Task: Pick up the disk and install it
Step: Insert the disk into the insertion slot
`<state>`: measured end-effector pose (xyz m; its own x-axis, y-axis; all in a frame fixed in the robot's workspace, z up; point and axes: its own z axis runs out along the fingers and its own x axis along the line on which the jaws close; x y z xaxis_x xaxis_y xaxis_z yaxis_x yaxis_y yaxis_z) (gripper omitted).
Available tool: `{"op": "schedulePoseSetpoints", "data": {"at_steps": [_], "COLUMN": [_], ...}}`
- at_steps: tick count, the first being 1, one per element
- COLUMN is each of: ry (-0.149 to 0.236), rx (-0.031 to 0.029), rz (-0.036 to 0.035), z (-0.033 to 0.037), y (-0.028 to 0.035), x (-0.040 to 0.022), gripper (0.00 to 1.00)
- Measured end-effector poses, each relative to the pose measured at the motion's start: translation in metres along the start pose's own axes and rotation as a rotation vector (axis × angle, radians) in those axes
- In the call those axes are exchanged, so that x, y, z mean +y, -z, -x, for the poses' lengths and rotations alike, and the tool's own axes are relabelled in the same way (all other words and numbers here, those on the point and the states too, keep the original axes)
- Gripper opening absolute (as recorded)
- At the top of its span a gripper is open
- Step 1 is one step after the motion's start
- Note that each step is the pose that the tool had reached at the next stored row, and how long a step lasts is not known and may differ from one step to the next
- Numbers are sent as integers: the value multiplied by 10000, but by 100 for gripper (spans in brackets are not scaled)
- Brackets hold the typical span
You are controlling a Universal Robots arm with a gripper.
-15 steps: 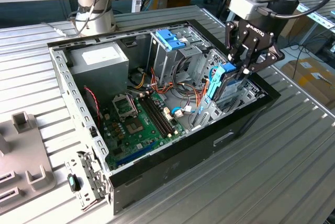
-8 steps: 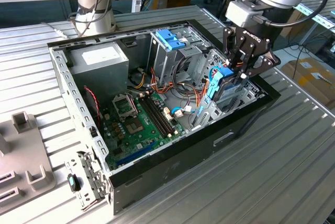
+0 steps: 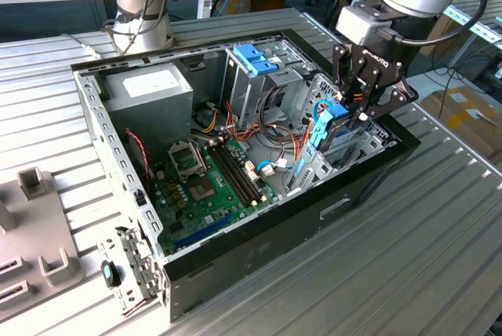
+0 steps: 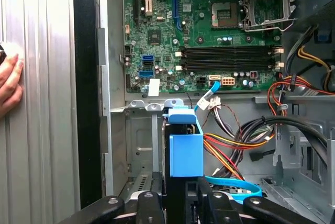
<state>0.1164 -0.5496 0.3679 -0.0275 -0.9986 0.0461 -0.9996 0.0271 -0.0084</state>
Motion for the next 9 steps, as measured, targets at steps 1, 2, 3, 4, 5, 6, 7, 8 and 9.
{"op": "schedulePoseSetpoints", "data": {"at_steps": [1, 2, 3, 4, 5, 6, 7, 8, 9], "ry": [0, 1, 1, 1, 0, 1, 0, 1, 0], "rx": [-9, -8, -6, -2, 0, 0, 0, 1, 0], "rz": [-1, -2, 0, 0, 0, 0, 0, 0, 0], "z": [1, 1, 1, 0, 0, 0, 0, 0, 0], "y": [-3, -4, -4, -3, -2, -3, -4, -4, -4], "x": [0, -1, -1, -1, 0, 0, 0, 0, 0], "gripper": [35, 36, 42, 42, 42, 42, 42, 42, 42]}}
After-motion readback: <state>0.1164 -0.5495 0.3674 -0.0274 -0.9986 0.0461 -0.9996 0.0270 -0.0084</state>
